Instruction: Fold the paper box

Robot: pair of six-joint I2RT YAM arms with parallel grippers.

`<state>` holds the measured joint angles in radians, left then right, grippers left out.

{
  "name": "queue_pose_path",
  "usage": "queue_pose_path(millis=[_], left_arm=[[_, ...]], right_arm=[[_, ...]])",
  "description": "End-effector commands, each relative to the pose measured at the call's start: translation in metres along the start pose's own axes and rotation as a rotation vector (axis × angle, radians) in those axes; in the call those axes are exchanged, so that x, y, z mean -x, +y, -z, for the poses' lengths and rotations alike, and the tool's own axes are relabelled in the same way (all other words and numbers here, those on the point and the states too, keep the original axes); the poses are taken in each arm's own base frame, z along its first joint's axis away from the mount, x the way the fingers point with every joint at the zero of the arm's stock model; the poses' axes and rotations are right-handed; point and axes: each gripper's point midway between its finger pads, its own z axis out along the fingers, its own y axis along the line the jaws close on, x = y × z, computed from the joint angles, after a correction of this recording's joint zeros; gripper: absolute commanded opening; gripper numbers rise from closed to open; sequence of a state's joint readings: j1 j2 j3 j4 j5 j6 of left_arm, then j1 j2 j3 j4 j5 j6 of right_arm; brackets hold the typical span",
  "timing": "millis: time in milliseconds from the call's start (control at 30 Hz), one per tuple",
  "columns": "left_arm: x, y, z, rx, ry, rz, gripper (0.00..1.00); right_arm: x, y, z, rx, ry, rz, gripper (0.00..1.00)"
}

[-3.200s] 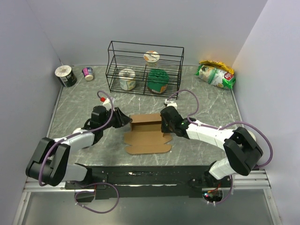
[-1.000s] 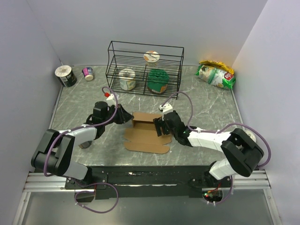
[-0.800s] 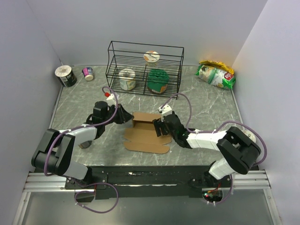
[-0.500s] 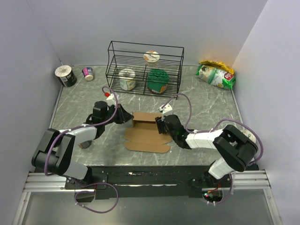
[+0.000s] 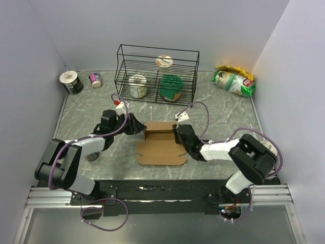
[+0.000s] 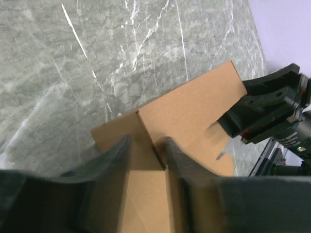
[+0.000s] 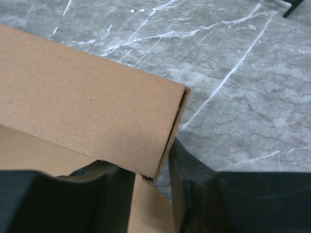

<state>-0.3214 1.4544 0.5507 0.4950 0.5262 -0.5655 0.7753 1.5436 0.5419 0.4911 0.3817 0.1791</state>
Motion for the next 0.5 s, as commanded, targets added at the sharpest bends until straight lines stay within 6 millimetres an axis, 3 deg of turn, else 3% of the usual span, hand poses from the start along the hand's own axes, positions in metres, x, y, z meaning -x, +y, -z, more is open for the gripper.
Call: queue_pose_path(millis=[0, 100, 167, 300, 400, 467], left_arm=[[0.01, -0.008, -0.001, -0.017, -0.015, 0.001, 0.64], [0.032, -0.016, 0.002, -0.01, -0.078, -0.008, 0.91], [0.047, -0.021, 0.004, 0.0, -0.121, -0.028, 0.97], [0.067, -0.031, 0.021, 0.025, -0.195, -0.102, 0.96], [0.067, -0.034, 0.036, 0.036, -0.229, -0.153, 0.96], [0.052, -0.033, 0.041, 0.03, -0.226, -0.179, 0.96]], right_arm=[[0.01, 0.013, -0.002, 0.031, 0.002, -0.048, 0.26], [0.01, 0.015, 0.0, 0.046, 0.025, -0.037, 0.24], [0.005, 0.016, 0.003, 0.059, 0.05, -0.027, 0.22], [0.002, 0.016, 0.012, 0.081, 0.089, -0.005, 0.21], [-0.005, 0.018, 0.02, 0.105, 0.149, -0.002, 0.2], [-0.006, 0.021, 0.023, 0.13, 0.176, -0.01, 0.2]])
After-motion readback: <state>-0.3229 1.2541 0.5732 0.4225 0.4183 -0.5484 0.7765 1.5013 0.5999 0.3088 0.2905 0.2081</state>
